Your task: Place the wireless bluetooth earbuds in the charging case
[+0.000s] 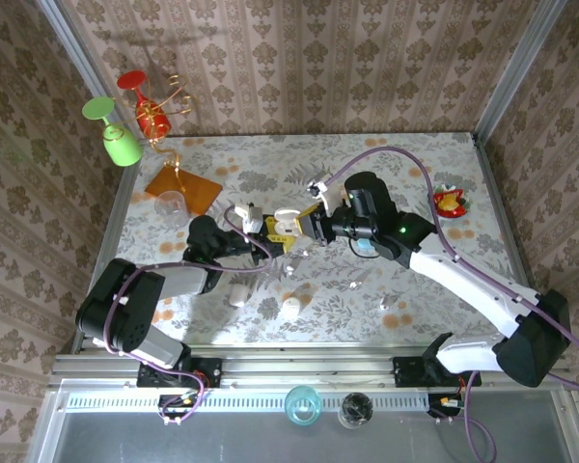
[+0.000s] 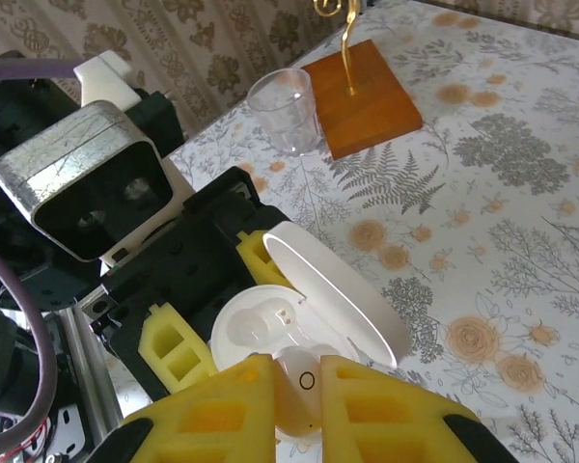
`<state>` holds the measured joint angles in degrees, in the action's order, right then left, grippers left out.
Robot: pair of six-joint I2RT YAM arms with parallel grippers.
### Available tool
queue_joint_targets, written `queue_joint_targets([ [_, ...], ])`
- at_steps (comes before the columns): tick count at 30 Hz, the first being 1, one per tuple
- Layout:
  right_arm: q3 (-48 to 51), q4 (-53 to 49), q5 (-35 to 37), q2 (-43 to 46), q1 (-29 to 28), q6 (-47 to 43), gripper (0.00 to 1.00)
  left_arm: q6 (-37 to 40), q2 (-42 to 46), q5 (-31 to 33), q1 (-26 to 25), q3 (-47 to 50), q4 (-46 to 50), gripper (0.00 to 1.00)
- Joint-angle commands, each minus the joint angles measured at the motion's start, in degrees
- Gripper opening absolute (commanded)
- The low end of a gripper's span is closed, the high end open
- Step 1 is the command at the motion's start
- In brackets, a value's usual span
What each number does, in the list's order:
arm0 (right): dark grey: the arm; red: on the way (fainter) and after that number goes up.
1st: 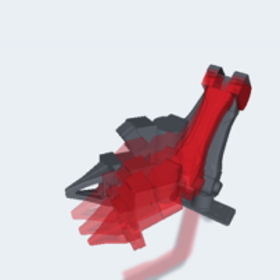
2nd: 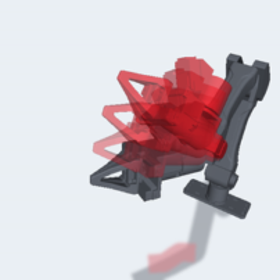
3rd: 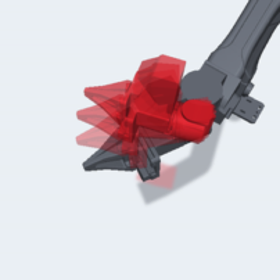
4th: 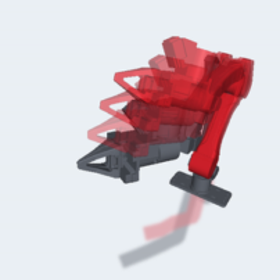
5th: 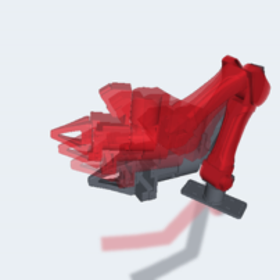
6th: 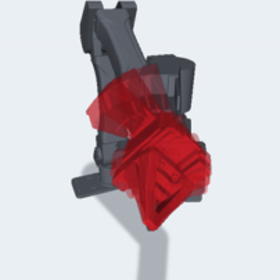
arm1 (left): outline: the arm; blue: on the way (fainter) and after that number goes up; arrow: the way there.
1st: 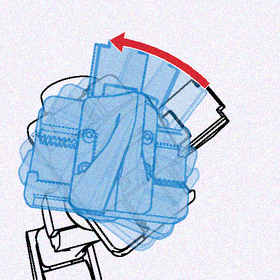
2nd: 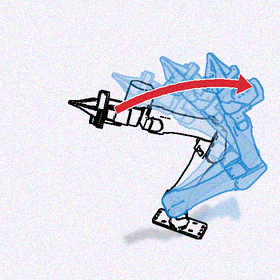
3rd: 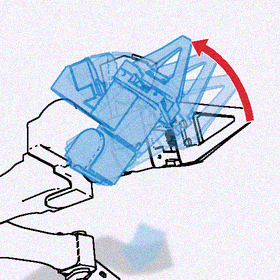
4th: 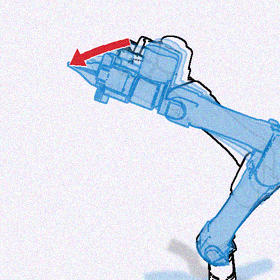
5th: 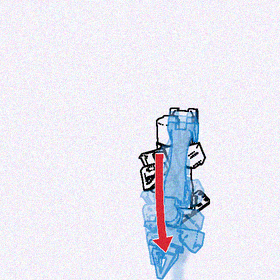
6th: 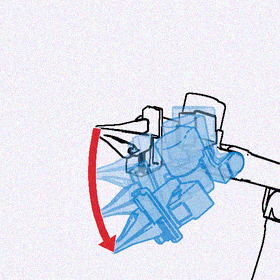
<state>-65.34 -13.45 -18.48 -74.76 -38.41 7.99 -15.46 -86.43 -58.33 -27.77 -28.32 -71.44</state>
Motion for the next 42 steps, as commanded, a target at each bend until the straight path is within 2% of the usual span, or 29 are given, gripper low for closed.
queue_joint_targets([
  [1,-2.03,-1.26,-0.97,-1.63,-0.84,-2.23,0.16,-1.39,-0.25,-2.14,-0.36,-1.57,-2.17,0.31],
  [20,-0.84,-4.02,1.34,-3.72,-1.05,-4.58,0.17,-2.00,1.09,-1.09,-0.27,-1.47,-2.21,0.31],
  [25,-0.66,-2.95,1.38,-2.56,-1.14,-3.48,0.24,-1.76,1.58,-0.30,-0.27,-1.13,-2.21,0.31],
  [29,-0.12,-2.00,2.29,-0.35,-1.09,-2.32,0.37,-1.41,1.53,0.05,-0.12,-0.96,-2.14,0.31],
  [33,3.74,3.08,3.48,3.75,-0.38,0.58,0.45,-0.19,1.63,1.56,1.14,-0.09,-2.22,0.31],
  [37,9.38,9.15,6.70,6.54,1.47,8.64,0.48,1.51,2.62,5.76,4.19,1.57,-2.29,0.31],
  [42,13.02,9.26,9.43,3.99,2.20,18.56,0.49,3.43,5.68,13.33,6.46,4.42,-2.13,0.31],
])
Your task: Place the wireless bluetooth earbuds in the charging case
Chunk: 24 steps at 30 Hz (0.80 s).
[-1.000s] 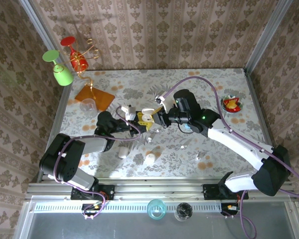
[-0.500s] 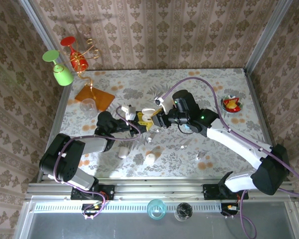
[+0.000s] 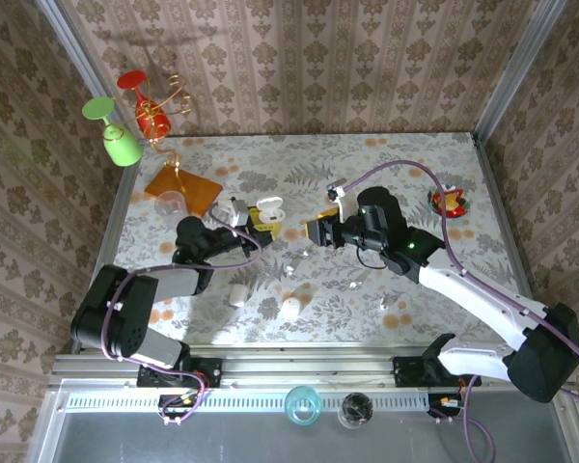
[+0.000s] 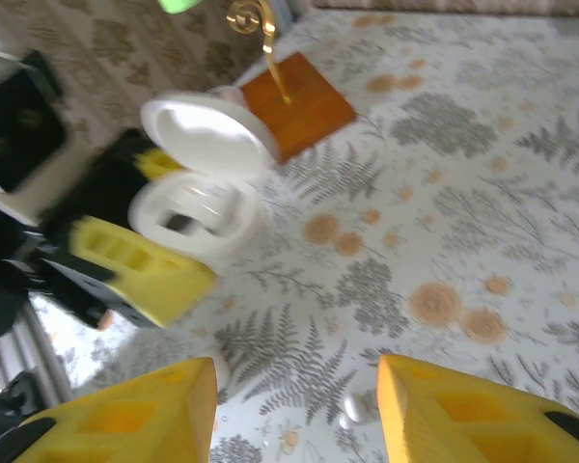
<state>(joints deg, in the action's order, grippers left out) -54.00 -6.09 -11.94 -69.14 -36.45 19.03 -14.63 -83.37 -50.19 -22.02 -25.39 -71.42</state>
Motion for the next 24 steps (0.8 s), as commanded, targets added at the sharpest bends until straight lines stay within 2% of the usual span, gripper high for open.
queue_joint_targets([
  [1,2.33,2.11,2.28,-2.80,0.24,9.01,0.49,2.75,3.22,5.85,1.16,2.01,-2.10,0.32],
  [14,-2.68,6.13,-11.07,-28.04,-0.42,17.64,0.47,1.74,9.45,6.49,2.72,4.73,-1.92,0.32],
  [24,-8.07,4.64,-14.62,-38.62,-0.46,15.45,0.47,1.38,9.46,5.30,2.67,4.89,-1.93,0.32],
])
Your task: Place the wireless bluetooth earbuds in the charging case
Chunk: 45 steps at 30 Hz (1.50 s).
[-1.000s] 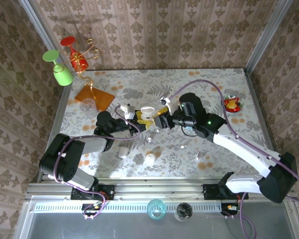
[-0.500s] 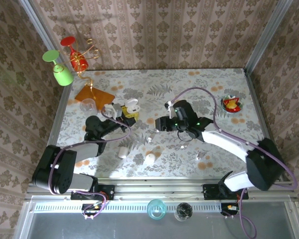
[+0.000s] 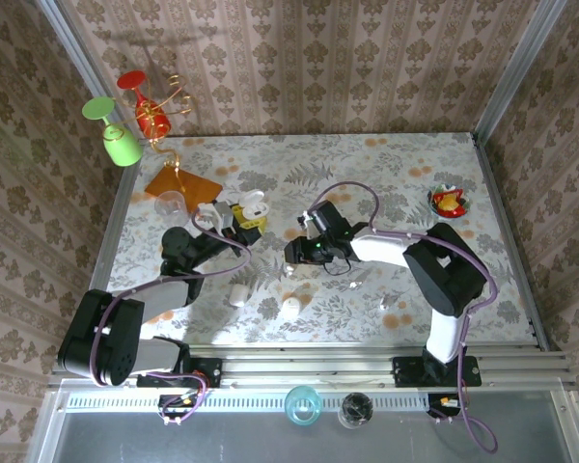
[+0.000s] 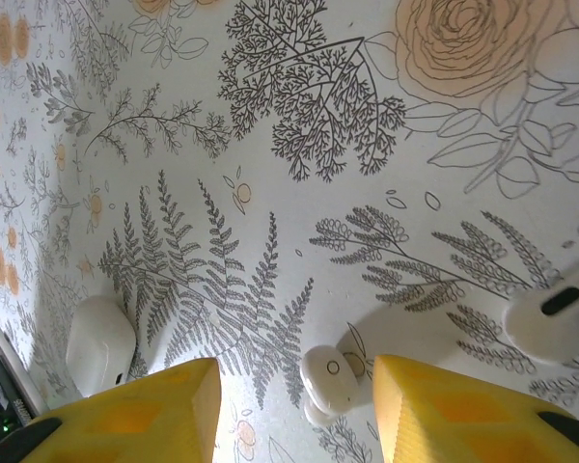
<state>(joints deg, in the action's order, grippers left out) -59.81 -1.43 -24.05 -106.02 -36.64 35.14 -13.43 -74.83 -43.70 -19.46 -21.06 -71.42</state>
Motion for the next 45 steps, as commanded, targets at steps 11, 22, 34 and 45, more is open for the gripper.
queue_joint_targets([
  [11,-3.08,-1.20,-6.16,-5.58,-0.21,-2.65,0.46,0.24,-0.46,-1.90,0.13,0.19,-1.81,0.32],
  [22,-1.50,-0.57,-8.30,-5.28,-0.24,-2.62,0.38,-0.01,-1.59,-2.79,0.04,-0.56,-1.90,0.32],
  [34,-1.28,-1.64,-8.38,-5.53,-0.27,-3.57,0.32,0.16,-1.81,-3.00,0.02,-0.48,-1.96,0.32],
  [45,-1.58,-2.91,-8.99,-5.80,-0.50,-5.76,0.27,0.51,-2.03,-2.79,0.00,-0.43,-1.91,0.32],
])
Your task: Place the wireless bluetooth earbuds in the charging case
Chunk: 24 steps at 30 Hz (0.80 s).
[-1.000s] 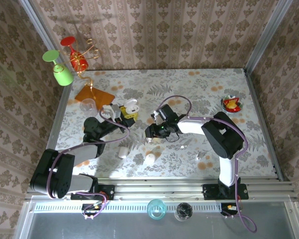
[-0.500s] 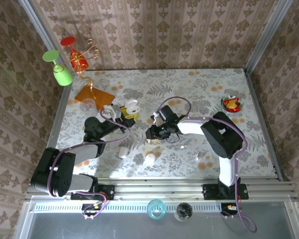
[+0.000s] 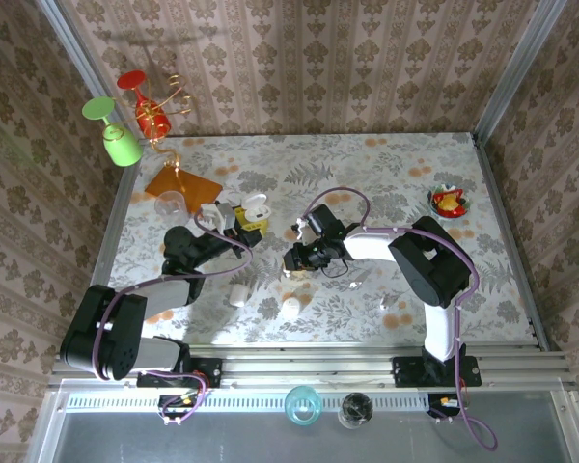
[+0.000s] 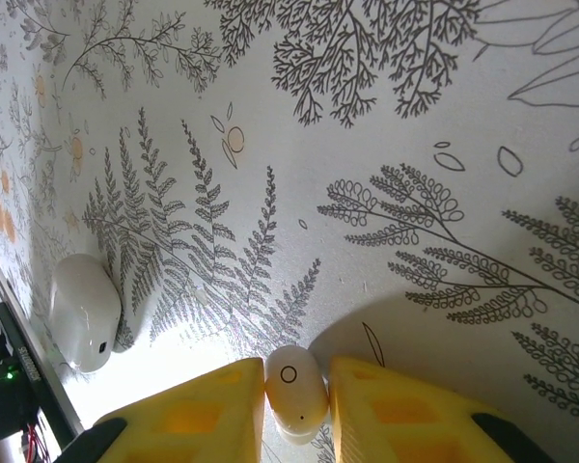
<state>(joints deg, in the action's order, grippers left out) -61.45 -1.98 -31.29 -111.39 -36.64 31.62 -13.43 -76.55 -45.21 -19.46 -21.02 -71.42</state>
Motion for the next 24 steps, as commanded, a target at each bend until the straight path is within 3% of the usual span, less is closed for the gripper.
queue_joint_targets([
  [1,0.02,-2.65,-1.79,-0.49,-0.53,-2.70,0.27,0.43,-0.32,-1.29,0.04,-0.43,-1.89,0.32],
  [16,-1.82,-4.89,-0.66,-2.58,-1.24,-3.55,0.24,0.51,-0.17,-1.12,-0.09,-0.14,-1.99,0.32],
  [24,1.17,-4.74,7.09,4.30,-1.24,-3.27,0.22,1.95,-0.35,0.59,-0.20,0.40,-1.89,0.32],
])
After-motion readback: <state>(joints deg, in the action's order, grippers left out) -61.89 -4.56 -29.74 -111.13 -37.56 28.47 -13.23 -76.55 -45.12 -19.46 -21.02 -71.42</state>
